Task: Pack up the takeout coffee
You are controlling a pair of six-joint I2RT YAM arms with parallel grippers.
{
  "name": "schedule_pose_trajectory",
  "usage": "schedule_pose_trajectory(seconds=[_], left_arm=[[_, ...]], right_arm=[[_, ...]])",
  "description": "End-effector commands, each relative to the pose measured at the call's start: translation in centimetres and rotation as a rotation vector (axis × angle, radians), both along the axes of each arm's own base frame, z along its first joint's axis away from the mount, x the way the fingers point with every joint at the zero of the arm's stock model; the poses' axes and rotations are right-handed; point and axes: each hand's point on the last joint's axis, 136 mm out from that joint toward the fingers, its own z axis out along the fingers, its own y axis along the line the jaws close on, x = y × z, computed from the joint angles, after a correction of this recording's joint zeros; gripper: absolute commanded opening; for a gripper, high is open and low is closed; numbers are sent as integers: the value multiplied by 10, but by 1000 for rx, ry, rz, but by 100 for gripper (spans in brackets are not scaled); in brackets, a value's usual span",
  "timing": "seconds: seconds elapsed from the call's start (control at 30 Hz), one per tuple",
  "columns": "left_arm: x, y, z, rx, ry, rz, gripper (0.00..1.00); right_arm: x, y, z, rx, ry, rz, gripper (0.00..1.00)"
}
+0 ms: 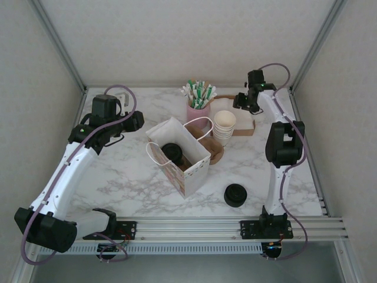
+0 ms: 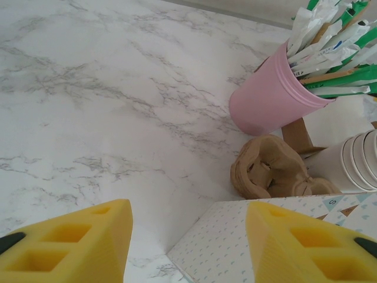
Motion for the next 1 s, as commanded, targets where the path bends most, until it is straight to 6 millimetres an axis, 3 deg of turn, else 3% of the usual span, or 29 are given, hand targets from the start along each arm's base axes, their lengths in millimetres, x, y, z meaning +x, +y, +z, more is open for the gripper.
schedule_pose_trajectory(seconds=[0.0,0.53,0.73,0.97], left_arm=[[1,1,-7,23,9,-3,54],[3,1,-11,28,18,-1,54],[2,1,-10,28,18,-2,54],[2,1,-9,26,15,-2,53]], right_arm=[[0,1,-3,-31,27,24,58],[1,9,-52,-115,130,77,57],[-1,11,-63,-108,155,77,42],[3,16,-39,-66,98,64,16]])
